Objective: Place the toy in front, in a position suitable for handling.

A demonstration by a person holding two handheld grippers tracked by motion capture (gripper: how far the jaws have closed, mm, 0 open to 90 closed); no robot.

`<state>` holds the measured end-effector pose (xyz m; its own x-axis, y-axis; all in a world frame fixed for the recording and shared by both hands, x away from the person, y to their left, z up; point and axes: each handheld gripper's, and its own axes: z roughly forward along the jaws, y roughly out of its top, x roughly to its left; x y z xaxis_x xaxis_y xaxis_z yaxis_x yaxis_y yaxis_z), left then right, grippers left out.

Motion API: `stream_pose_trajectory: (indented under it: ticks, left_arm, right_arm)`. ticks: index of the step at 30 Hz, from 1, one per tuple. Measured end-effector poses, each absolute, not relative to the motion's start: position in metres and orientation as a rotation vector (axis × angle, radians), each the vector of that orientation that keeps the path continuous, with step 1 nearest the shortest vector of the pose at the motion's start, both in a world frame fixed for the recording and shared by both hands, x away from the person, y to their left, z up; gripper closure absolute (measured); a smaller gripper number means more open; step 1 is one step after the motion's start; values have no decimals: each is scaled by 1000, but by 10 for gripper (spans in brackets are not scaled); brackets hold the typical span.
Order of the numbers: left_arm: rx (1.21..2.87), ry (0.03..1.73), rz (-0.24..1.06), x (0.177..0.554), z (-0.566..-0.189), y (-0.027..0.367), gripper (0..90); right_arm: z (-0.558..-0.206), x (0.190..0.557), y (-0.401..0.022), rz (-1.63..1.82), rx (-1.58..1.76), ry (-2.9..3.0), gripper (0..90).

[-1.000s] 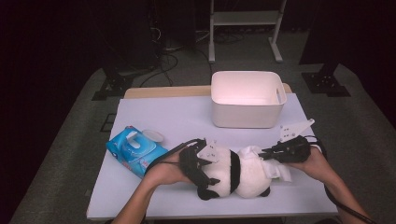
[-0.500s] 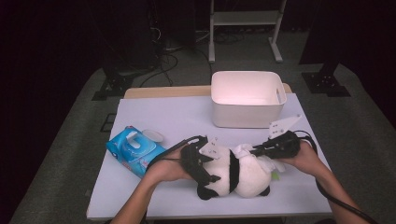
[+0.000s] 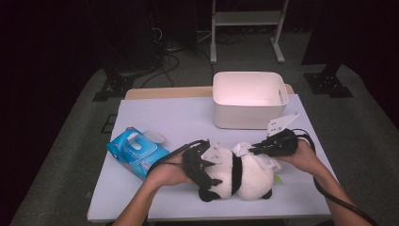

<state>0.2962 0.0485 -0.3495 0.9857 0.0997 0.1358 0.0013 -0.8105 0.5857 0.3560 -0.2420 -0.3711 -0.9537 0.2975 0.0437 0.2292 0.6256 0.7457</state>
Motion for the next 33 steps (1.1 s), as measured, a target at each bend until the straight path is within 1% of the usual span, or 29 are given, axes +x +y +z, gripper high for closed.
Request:
stream_pose_trajectory:
  ticks: [4,11,16,33]
  left_arm:
    - [2491,93,199,298,-352,52,215]
    - [2476,126,188,301,-355,58,216]
    - [2477,140,192,302,-357,61,216]
    - [2471,162,191,303,-359,64,217]
  right_arm:
    - [-380,346,-267,1259,532,2736,841]
    - [-396,330,-290,1313,595,2711,841]
    - [-399,319,-295,1368,597,2698,840]
    - [-393,289,-295,1394,515,2686,839]
